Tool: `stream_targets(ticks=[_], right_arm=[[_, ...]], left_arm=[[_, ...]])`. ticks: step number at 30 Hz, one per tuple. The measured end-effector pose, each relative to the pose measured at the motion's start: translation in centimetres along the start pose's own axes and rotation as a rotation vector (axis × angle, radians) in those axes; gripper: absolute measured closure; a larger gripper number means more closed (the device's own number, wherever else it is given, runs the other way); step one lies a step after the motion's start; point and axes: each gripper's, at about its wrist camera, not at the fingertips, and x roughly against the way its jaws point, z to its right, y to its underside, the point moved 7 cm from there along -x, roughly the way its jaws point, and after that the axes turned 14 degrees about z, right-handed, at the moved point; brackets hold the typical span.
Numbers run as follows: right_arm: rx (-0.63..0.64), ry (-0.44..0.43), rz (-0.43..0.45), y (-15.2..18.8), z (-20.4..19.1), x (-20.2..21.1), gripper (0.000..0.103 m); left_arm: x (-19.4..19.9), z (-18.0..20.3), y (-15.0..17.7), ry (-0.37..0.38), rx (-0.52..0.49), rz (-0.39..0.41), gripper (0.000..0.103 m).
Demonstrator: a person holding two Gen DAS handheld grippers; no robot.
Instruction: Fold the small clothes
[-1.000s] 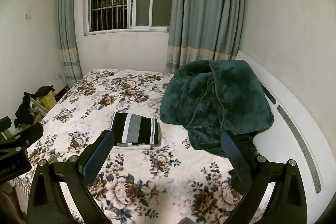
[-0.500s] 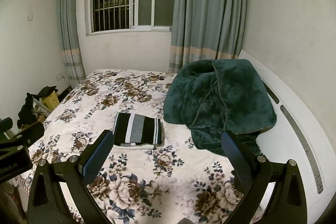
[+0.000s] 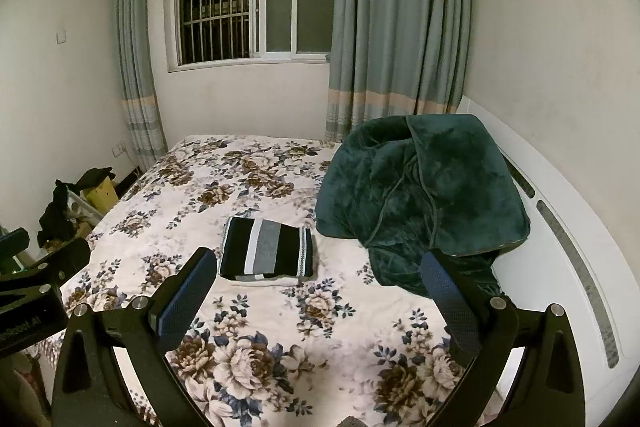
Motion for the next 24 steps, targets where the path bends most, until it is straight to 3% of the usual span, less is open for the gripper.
stream_targets(ticks=[10, 24], right_arm=[[-0.031, -0.061, -0.020, -0.2, -1.1, 0.3, 0.000], [-0.034, -0.054, -0.015, 0.0, -0.9, 0.7, 0.000]], left_arm=[[0.2, 0.2, 0.1, -0.001, 0.001, 0.000, 0.000], [1.2, 0.4, 0.0, -0.001, -0.007, 0.014, 0.000]])
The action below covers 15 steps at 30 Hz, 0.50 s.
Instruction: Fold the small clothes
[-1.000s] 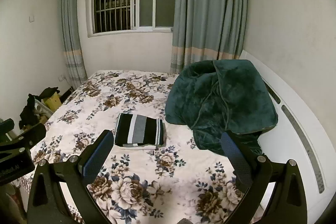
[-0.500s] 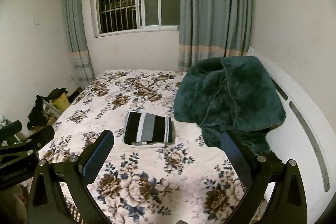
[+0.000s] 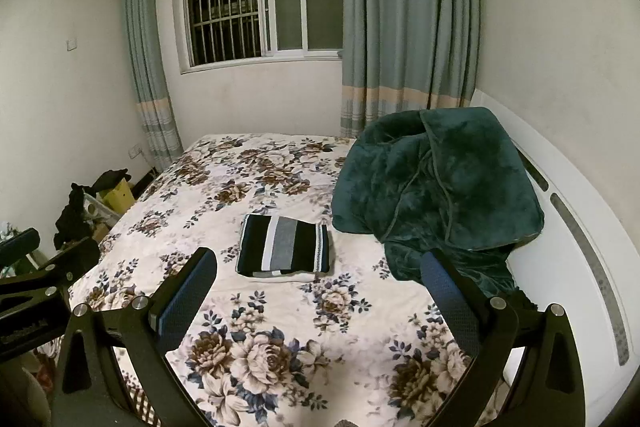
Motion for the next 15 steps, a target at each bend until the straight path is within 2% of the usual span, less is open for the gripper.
stream_targets(ticks=[15], right_arm=[[-0.003, 0.003, 0.001, 0.22, 0.14, 0.19, 0.000]], left_arm=[[-0.02, 0.11, 0.05, 0.000, 0.000, 0.000, 0.000]])
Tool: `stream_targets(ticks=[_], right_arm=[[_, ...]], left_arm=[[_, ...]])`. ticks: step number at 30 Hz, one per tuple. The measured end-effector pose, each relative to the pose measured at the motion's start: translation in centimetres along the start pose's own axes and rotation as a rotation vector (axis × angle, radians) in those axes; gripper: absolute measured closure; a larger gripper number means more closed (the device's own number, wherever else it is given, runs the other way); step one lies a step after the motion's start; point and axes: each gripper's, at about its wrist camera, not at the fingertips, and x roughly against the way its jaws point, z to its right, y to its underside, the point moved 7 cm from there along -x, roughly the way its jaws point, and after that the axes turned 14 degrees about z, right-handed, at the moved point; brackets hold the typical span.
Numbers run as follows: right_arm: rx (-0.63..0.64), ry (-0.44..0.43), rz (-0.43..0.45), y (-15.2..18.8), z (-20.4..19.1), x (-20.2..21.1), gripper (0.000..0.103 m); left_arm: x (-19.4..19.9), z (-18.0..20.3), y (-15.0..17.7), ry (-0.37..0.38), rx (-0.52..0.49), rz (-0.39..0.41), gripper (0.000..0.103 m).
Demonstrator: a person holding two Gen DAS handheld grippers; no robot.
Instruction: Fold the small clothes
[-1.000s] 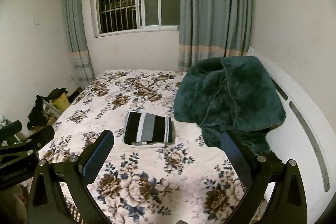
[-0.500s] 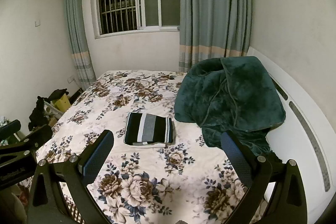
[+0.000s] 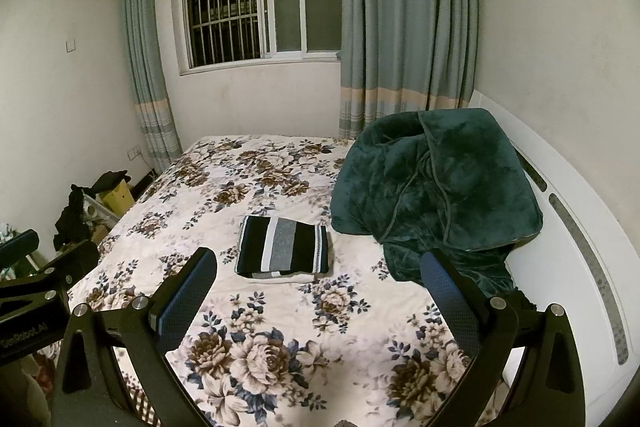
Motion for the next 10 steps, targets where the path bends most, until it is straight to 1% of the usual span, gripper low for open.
stream_targets(ticks=[10], right_arm=[[-0.004, 0.004, 0.002, -0.01, 0.04, 0.15, 0.000]], left_arm=[[0.84, -0.08, -0.41, -0.008, -0.006, 0.015, 0.000]])
